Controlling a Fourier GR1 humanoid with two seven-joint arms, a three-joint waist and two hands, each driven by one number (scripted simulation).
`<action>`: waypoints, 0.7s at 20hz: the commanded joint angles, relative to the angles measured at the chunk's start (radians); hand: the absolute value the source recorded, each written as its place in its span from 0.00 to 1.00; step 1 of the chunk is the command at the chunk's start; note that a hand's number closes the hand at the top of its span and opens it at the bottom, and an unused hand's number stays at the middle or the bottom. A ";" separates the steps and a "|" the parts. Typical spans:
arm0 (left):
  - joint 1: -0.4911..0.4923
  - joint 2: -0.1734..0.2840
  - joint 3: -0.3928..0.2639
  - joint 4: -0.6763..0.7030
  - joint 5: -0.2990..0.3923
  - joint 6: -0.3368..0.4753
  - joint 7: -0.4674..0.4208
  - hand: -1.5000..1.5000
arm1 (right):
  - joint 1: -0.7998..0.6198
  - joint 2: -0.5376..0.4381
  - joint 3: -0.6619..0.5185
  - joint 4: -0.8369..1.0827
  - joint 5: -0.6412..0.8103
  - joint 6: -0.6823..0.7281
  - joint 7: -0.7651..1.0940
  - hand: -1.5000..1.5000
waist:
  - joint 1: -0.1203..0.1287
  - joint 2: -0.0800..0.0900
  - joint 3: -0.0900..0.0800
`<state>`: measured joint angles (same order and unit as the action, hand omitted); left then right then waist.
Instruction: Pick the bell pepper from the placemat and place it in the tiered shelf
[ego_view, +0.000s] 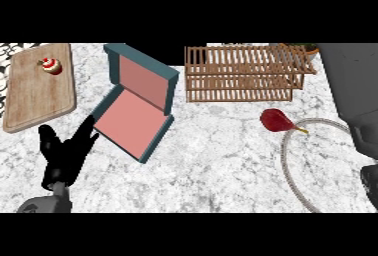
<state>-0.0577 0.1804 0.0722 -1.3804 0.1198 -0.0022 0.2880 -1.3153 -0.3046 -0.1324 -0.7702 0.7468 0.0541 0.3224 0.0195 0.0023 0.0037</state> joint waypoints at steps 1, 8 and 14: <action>0.007 -0.019 -0.009 0.016 -0.004 0.006 0.024 0.50 | -0.031 0.004 -0.010 0.089 0.004 -0.034 -0.059 1.00 | 0.002 0.003 -0.004; 0.012 -0.001 0.003 0.003 0.003 -0.018 0.027 0.50 | -0.093 -0.032 0.017 0.157 0.046 0.012 -0.054 1.00 | 0.004 0.004 -0.004; 0.051 -0.002 -0.004 -0.038 0.018 -0.044 0.025 0.50 | -0.080 -0.003 -0.162 0.131 -0.096 -0.158 -0.013 0.00 | 0.006 0.001 -0.004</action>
<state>-0.0472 0.1711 0.0731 -1.3921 0.1137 -0.0090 0.2868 -1.3916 -0.3254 -0.2372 -0.6453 0.6965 -0.0400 0.3016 0.0222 0.0034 0.0037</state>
